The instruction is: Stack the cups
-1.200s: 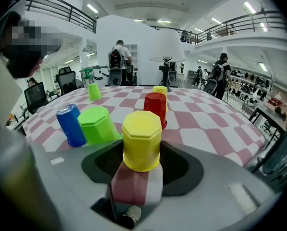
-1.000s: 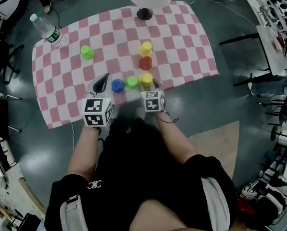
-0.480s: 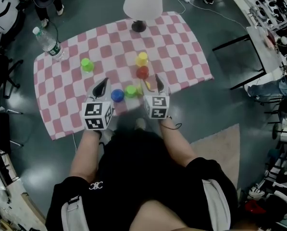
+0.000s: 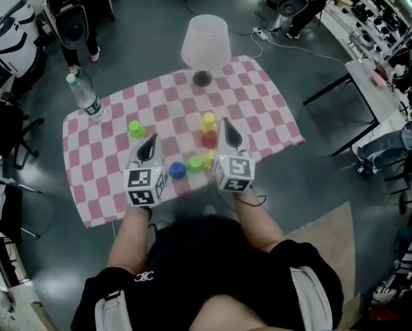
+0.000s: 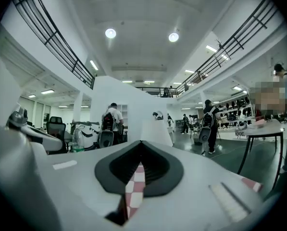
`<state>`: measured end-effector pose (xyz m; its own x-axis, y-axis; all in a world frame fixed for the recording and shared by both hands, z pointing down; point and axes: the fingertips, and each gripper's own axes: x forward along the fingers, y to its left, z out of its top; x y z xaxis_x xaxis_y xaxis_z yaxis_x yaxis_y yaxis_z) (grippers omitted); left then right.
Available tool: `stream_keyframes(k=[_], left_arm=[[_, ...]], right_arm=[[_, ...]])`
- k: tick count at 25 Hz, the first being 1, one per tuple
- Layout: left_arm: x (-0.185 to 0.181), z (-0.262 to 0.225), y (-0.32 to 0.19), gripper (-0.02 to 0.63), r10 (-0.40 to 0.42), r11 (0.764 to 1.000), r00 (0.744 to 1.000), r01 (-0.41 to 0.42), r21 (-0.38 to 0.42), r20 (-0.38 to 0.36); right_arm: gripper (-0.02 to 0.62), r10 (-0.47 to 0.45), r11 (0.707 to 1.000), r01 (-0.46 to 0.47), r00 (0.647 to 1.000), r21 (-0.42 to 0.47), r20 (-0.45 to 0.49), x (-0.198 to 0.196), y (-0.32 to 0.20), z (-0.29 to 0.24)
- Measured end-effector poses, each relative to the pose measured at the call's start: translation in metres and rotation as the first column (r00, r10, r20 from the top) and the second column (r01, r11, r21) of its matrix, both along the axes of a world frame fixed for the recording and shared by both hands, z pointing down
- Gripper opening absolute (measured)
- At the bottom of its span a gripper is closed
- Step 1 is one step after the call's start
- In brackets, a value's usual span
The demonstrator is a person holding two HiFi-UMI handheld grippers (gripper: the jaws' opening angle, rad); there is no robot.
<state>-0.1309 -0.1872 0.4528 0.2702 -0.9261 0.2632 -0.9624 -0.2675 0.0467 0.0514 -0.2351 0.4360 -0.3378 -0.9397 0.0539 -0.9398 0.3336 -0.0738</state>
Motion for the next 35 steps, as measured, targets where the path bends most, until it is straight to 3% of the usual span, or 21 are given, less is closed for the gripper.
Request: stream_keyframes(k=[7, 13, 24, 29, 35], left_arm=[[-0.018, -0.015, -0.002, -0.002, -0.039, 0.998, 0.999, 0.039, 0.047, 0.009], [-0.057, -0.02, 0.014, -0.002, -0.12, 0.991, 0.993, 0.12, 0.063, 0.007], [-0.145, -0.015, 0.066, -0.002, -0.318, 0.947, 0.948, 0.317, 0.05, 0.01], [-0.172, -0.016, 0.081, -0.002, -0.358, 0.933, 0.934, 0.356, 0.053, 0.016], [-0.189, -0.014, 0.088, -0.002, -0.361, 0.932, 0.933, 0.359, 0.049, 0.02]], right_arm=[[-0.002, -0.033, 0.999, 0.032, 0.999, 0.017, 0.01, -0.021, -0.008, -0.006], [-0.002, -0.131, 0.991, 0.13, 0.991, 0.03, 0.009, -0.072, -0.003, -0.013], [-0.002, -0.381, 0.924, 0.381, 0.925, 0.024, 0.001, -0.2, 0.035, -0.006], [-0.002, -0.41, 0.912, 0.41, 0.912, 0.003, 0.005, -0.229, 0.043, 0.002], [-0.002, -0.393, 0.919, 0.393, 0.919, -0.008, -0.013, -0.245, 0.039, 0.012]])
